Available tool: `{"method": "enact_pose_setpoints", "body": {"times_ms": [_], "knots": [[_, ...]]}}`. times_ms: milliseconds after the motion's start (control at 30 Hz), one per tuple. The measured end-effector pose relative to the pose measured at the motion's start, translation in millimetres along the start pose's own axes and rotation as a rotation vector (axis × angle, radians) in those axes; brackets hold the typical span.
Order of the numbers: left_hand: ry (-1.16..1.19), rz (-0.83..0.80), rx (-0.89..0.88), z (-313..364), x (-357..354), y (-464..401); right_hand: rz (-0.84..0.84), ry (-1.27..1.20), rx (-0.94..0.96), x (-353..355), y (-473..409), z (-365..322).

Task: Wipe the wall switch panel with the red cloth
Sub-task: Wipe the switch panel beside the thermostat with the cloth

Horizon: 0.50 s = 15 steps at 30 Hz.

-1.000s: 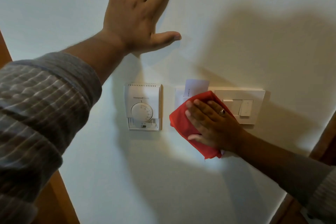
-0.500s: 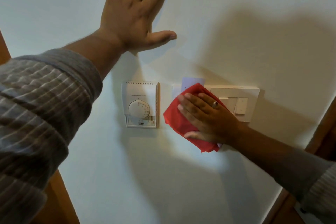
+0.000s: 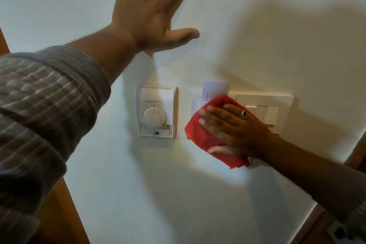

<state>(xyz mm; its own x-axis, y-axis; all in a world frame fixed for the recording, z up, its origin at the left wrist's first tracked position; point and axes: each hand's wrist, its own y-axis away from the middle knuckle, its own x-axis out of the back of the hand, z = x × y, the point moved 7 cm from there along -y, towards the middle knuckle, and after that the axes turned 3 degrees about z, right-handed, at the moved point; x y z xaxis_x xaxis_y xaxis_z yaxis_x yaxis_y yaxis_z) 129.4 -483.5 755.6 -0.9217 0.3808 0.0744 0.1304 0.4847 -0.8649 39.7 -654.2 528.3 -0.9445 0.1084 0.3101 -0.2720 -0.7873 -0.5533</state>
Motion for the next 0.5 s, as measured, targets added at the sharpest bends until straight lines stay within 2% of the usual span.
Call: {"method": "enact_pose_setpoints", "body": {"times_ms": [100, 167, 233, 333, 400, 500], "knots": [[0.016, 0.000, 0.010, 3.0, 0.0, 0.4, 0.073, 0.039, -0.223, -1.0, -10.1, -1.6], [0.022, -0.023, 0.014, 3.2, -1.2, 0.6, 0.059, 0.031, -0.282, -6.3, -19.4, -6.7], [0.018, -0.025, 0.012, 3.0, -0.3, 0.0, 0.025, 0.035, -0.197, -10.6, -23.1, -13.8], [0.000, -0.037, 0.006, 1.9, 2.1, 0.1, -0.071, 0.015, 0.085, -14.0, -16.9, -22.2], [0.000, -0.059, 0.003, 1.4, 1.6, 0.2, -0.108, -0.026, 0.208, -13.1, -10.9, -16.7], [0.035, -0.060, 0.006, 1.8, 1.0, 0.9, -0.098, -0.051, 0.174, -10.0, -9.5, -6.2]]}}
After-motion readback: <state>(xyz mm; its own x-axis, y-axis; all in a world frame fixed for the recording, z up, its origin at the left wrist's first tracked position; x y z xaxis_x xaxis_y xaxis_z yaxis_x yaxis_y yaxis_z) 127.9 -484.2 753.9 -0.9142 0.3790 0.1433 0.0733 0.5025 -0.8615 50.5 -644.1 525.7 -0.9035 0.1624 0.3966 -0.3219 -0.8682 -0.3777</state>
